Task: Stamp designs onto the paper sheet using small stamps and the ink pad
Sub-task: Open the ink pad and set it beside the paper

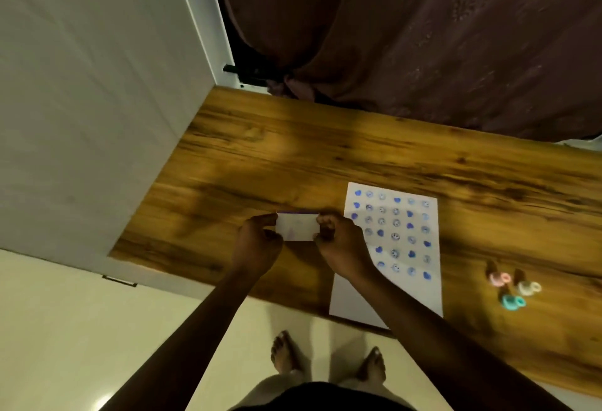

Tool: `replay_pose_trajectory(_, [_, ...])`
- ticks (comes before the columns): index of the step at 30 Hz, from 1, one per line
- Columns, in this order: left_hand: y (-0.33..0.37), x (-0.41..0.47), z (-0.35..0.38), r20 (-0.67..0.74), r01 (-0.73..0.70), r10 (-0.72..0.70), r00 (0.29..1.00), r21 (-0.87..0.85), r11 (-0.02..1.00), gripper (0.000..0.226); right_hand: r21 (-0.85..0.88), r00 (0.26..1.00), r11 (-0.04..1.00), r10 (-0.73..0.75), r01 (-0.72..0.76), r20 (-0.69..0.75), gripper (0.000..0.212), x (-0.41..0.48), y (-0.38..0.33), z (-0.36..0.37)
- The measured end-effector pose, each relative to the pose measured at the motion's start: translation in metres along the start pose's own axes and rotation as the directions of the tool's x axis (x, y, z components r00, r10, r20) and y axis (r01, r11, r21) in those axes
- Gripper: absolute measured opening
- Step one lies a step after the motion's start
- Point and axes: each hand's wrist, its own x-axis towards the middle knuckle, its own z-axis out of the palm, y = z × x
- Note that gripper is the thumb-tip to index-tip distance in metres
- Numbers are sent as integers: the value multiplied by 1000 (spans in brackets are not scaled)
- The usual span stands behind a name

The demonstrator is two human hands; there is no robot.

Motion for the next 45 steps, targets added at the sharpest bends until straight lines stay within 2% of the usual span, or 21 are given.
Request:
replay_pose_trajectory(4, [-17,3,2,93,25,-21,995,-34,999,43,-20,1000,999,24,-25,-7,35,-2,5,12])
replay_pose_trajectory(10, [-23,10,5,119,-16,19,993,-28,999,45,-34,998,999,29,-31,-49,36,-3,10,17])
replay_pose_trajectory(13, [-19,13,3,133,-73,64,989,62,995,45,-42,998,999,24,-26,-51,39,-2,12,17])
replay_pose_trajectory(17, [-13,15,1,131,-266,238,962,267,926,50,-36,999,999,24,-26,-48,44,0,13,15])
replay_pose_trajectory(19, [-12,18,3,203,-339,280,938,378,861,57,-36,999,998,42,-43,-34,48,1,13,14])
replay_pose_trajectory(22, [-12,21,5,324,-392,259,910,469,791,58,-41,998,998,50,-52,-40,51,3,15,14])
replay_pose_trajectory(33, [-8,33,-1,409,-481,295,864,494,724,47,-76,998,997,29,-33,-57,55,2,18,14])
replay_pose_trajectory(39, [3,51,-10,455,-458,246,856,444,770,41,-103,998,995,2,-8,-62,53,6,18,14])
replay_pose_trajectory(45, [15,70,-17,492,-449,205,846,450,772,39,-156,999,988,15,-22,-48,41,10,18,14])
